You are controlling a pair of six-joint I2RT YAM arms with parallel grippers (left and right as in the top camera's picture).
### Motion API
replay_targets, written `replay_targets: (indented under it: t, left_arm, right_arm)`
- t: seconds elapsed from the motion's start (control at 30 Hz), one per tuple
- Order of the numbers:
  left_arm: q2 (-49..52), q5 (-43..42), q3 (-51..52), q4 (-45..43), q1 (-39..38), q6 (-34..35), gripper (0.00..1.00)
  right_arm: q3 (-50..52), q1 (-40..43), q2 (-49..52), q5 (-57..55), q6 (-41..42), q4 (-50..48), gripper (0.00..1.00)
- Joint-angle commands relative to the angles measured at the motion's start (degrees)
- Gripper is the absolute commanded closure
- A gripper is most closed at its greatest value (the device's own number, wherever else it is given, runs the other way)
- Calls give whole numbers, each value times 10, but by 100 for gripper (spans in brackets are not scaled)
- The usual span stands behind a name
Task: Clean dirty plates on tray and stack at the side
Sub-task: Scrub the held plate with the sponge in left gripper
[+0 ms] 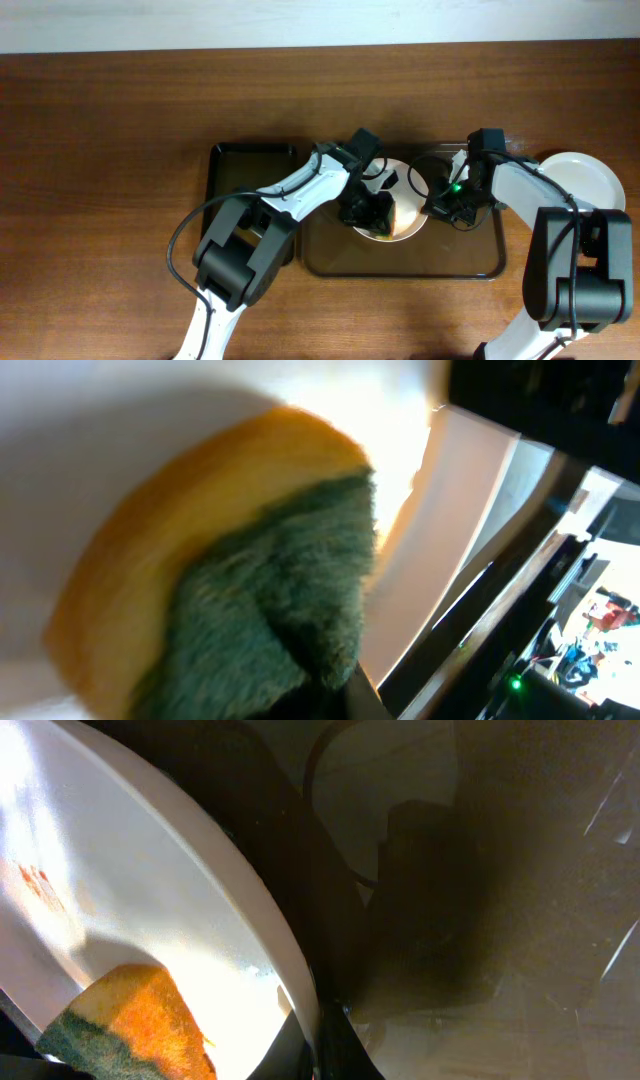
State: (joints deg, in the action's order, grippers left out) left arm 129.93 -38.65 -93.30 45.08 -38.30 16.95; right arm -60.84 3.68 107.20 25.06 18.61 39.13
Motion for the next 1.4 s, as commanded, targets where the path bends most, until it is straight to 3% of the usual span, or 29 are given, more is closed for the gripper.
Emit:
replay_targets:
  t: [0.0,0.13,0.3,0.4,0.53,0.67,0.77,0.87,0.97,1.1,1.23,1.37]
  left_arm:
    - [12,-25,8,-86,-10,17,100]
    - [12,31,8,-184,-9,32,100]
    - [12,236,8,-175,21,70,100]
    - [12,292,8,-136,48,71,100]
    - [11,245,-14,-31,70,92,100]
    - [10,73,-32,78,59,75,100]
    - [10,6,-32,86,27,57,100]
    - [11,11,-32,37,12,57,100]
    - [11,131,-32,-6,11,57,100]
    - [11,405,-33,-52,29,57,100]
    - [-2,436,-119,43,56,57,100]
    - [-33,396,-244,203,83,56,100]
  right_arm:
    - [17,-3,19,-32,3,3,96]
    - [17,-3,19,-32,3,5,96]
    - [17,-3,19,-32,3,5,96]
    - [17,-3,19,-32,3,5,96]
    - [17,-3,19,-32,3,5,96]
    - [17,-3,19,-32,3,5,96]
    - [17,-3,19,-32,3,5,96]
    - [17,-3,19,-32,1,5,96]
    - [17,-3,19,-32,0,5,96]
    - [17,-3,19,-32,-2,5,96]
    - [17,-3,19,-32,-3,7,96]
    - [17,-3,19,-32,-35,-3,96]
